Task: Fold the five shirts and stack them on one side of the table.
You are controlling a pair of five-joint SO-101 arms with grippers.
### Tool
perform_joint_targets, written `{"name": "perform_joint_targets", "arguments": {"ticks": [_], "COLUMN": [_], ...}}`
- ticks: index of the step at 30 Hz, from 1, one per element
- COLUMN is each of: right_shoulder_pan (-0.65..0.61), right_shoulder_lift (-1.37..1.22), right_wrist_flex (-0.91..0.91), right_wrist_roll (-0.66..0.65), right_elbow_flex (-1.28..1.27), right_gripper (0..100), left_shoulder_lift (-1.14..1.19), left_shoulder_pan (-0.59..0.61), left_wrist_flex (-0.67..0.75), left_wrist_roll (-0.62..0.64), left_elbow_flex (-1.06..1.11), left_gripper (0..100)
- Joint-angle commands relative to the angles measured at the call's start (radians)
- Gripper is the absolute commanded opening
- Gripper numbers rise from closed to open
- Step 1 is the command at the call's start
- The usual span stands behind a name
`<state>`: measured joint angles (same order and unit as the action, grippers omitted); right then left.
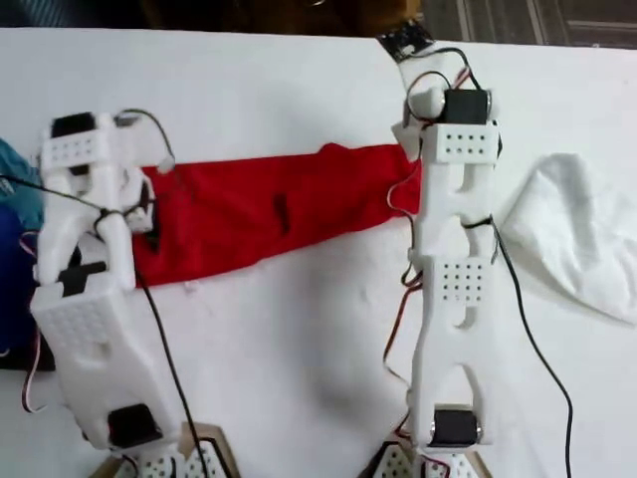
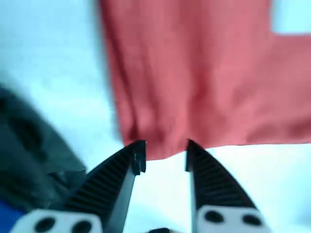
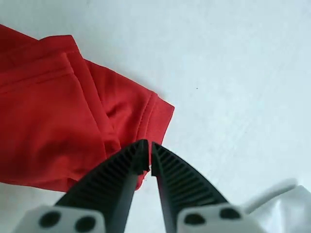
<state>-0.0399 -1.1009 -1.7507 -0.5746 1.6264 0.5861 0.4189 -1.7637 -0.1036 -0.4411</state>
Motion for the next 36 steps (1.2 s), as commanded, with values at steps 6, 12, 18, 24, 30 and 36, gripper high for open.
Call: {"name": "perform_joint_targets", "arguments": {"ticks": [6,12,18,24,30,36], "right_shoulder_pan": [0.007,0.004,0.002,-0.028,-0.045,-0.038], "right_shoulder_lift": [0.114,0.12,0.142,0.176,0.18,0.18], "right_wrist_flex": [-0.022,-0.022,-0.022,-0.022,-0.022,-0.022], "right_wrist_roll": [-0.009,-0.009,-0.009,-0.008,-0.008,-0.008], "right_elbow_flex": [0.018,0.018,0.018,0.018,0.018,0.018], "right_gripper": [1.8,1.8,1.8,1.8,1.8,1.8], "left_shoulder_lift": [-0.02,-0.018,-0.017,0.095,0.336,0.358], "left_shoulder_pan": [0.14,0.081,0.071,0.06,0.058,0.037], "left_wrist_flex": [-0.018,0.037,0.043,0.04,-0.021,-0.025], "left_wrist_roll": [0.034,0.081,0.209,0.269,0.269,0.273], "left_elbow_flex": [0.068,0.15,0.151,0.097,-0.054,-0.093], "left_gripper": [21,21,20,20,20,7]}}
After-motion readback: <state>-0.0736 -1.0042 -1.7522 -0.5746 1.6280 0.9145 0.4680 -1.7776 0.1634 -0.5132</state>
